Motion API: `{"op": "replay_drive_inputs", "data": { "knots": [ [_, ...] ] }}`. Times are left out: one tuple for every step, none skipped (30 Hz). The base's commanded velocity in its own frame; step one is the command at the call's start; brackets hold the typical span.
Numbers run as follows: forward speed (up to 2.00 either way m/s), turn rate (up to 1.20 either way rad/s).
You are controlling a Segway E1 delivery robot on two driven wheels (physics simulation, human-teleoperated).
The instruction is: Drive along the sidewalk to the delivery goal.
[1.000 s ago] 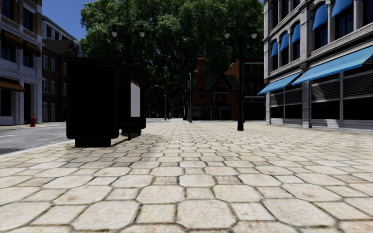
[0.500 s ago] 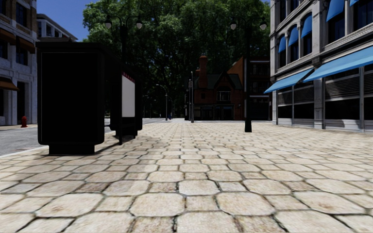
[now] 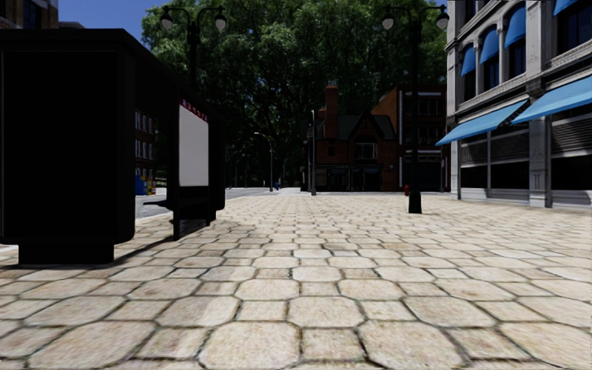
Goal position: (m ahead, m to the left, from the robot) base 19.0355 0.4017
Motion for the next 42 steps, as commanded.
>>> {"op": "replay_drive_inputs", "data": {
  "knots": [
    [2.00,0.20],
    [2.00,0.14],
    [2.00,0.00],
    [2.00,0.00],
    [2.00,0.00],
    [2.00,0.00],
    [2.00,0.00],
    [2.00,0.00],
    [2.00,0.00],
    [2.00,0.00],
    [2.00,0.00],
    [2.00,0.00],
    [2.00,0.00],
    [2.00,0.00],
    [2.00,0.00],
    [2.00,0.00],
    [2.00,0.07],
    [2.00,0.07],
    [2.00,0.13],
    [2.00,0.15],
    [2.00,0.15],
    [2.00,0.15],
    [2.00,0.16],
    [2.00,0.16],
    [2.00,0.16],
    [2.00,0.16],
    [2.00,0.16],
    [2.00,0.16],
    [2.00,0.16],
    [2.00,0.16],
    [2.00,0.16],
    [2.00,0.14],
    [2.00,0.02],
    [2.00,0.10],
    [2.00,0.15],
    [2.00,0.16],
    [2.00,0.17],
    [2.00,0.18],
    [2.00,0.18],
    [2.00,0.19],
    [2.00,0.19],
    [2.00,0.19]
  ]
}}
